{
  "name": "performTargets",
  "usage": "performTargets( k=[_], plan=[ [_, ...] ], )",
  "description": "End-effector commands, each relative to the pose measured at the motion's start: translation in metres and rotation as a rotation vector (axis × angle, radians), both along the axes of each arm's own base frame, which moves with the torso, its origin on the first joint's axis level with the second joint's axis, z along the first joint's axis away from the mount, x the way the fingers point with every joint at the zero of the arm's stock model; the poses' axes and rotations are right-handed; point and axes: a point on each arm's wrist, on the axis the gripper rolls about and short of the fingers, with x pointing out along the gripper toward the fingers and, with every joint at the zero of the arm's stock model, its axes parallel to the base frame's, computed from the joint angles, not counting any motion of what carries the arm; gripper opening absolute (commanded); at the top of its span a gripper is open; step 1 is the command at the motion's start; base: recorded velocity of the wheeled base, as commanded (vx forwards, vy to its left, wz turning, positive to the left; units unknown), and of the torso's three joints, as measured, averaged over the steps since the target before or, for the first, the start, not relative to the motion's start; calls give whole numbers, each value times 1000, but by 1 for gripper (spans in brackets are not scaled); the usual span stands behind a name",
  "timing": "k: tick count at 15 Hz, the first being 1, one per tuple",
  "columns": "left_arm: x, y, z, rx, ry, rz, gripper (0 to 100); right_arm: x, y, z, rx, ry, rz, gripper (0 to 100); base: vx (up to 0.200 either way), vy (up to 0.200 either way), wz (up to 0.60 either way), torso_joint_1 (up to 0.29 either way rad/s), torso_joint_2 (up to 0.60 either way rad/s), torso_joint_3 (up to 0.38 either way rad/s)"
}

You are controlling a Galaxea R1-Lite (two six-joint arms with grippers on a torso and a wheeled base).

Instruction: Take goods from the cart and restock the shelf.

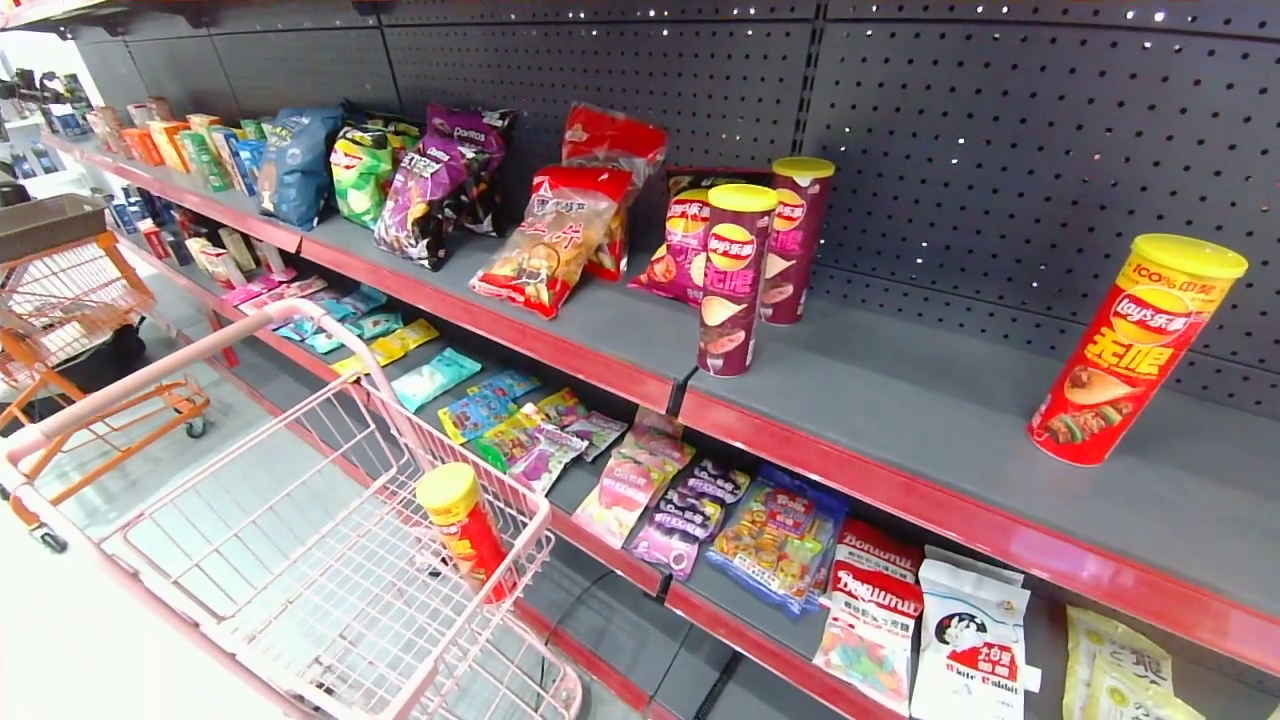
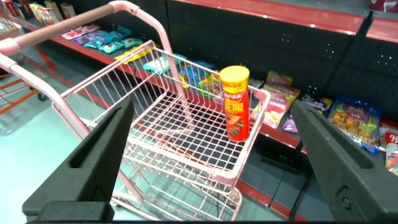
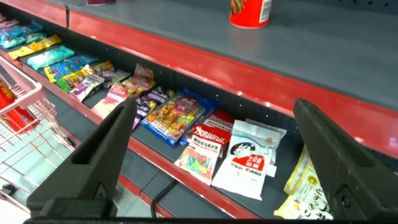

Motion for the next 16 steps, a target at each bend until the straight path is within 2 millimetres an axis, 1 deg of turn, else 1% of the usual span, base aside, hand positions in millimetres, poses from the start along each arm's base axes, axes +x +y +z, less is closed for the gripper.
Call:
performTargets(
  k=[1, 8, 13, 14, 15, 16],
  plan=[
    [0, 0, 0, 0, 1, 0, 100, 0, 0, 0, -3, 0, 0, 100, 0, 0, 0, -144, 359, 198],
    [0, 0, 0, 0, -1, 0, 100, 0, 0, 0, 0, 0, 0, 100, 0, 0, 0, -152, 387, 234],
    [0, 0, 0, 1, 7, -4, 100, 0, 0, 0, -1, 0, 0, 100, 0, 0, 0, -192, 532, 332],
    [1, -1, 0, 1, 8, -34, 100, 0, 0, 0, -1, 0, 0, 100, 0, 0, 0, -183, 544, 359],
    [-1, -1, 5, -5, -10, -63, 100, 0, 0, 0, -1, 0, 2, 100, 0, 0, 0, -124, 369, 246],
    [-1, -1, 49, -32, -32, -76, 100, 0, 0, 0, 0, 0, 2, 100, 0, 0, 0, -66, 212, 119]
  ],
)
